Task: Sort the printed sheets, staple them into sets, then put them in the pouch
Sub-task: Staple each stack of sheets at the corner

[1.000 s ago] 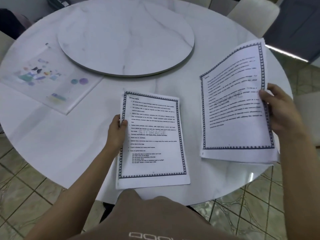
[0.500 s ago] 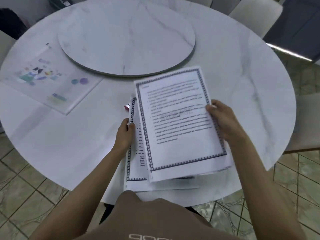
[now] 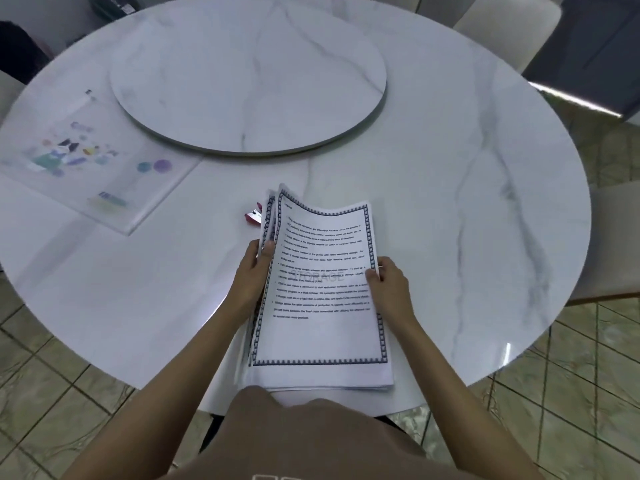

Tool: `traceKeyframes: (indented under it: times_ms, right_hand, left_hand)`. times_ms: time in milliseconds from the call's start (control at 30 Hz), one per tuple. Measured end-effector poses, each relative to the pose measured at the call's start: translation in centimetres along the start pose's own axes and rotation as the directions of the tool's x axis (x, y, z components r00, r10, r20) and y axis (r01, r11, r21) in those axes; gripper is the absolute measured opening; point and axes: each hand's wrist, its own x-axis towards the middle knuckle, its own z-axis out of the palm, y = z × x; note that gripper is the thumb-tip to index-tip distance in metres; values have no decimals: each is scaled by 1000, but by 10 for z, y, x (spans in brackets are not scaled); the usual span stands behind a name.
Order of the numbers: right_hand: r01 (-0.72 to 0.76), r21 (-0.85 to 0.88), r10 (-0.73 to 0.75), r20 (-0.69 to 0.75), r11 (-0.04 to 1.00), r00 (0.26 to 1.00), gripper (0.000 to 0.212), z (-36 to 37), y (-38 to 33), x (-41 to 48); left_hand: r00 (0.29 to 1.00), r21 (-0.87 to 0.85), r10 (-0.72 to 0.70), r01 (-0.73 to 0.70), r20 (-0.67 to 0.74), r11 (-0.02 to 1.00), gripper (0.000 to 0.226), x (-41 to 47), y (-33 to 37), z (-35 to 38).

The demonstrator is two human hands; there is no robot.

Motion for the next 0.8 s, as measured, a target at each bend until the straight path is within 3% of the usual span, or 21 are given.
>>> traceKeyframes:
  times_ms: [267, 367, 467, 567, 700, 800]
  right_hand:
    - [13, 20, -11, -96, 1000, 995, 28, -7, 9, -7]
    - [-25, 224, 38, -55, 974, 998, 43, -20, 4, -2]
    - [-41, 448, 4, 84, 893, 996, 32, -35, -13, 2]
    - [140, 522, -133, -50, 842, 990, 11, -47, -41, 1]
    - [387, 540, -260, -297, 747, 919, 14, -57, -75, -8]
    - [475, 545, -323, -355, 691, 878, 20, -56, -79, -16]
  left_hand:
    - [986, -10, 148, -148, 81, 989, 24, -11, -2, -4]
    - [968, -65, 229, -224, 99, 973, 28, -12, 14, -4]
    - [946, -80, 319, -314, 63, 946, 24, -8, 37, -5]
    - [896, -58, 443, -443, -12, 895, 19, -9, 64, 0]
    - [793, -55, 587, -601, -163, 797, 21, -19, 95, 11]
    - [752, -42, 610, -638, -249, 769, 25, -23, 96, 12]
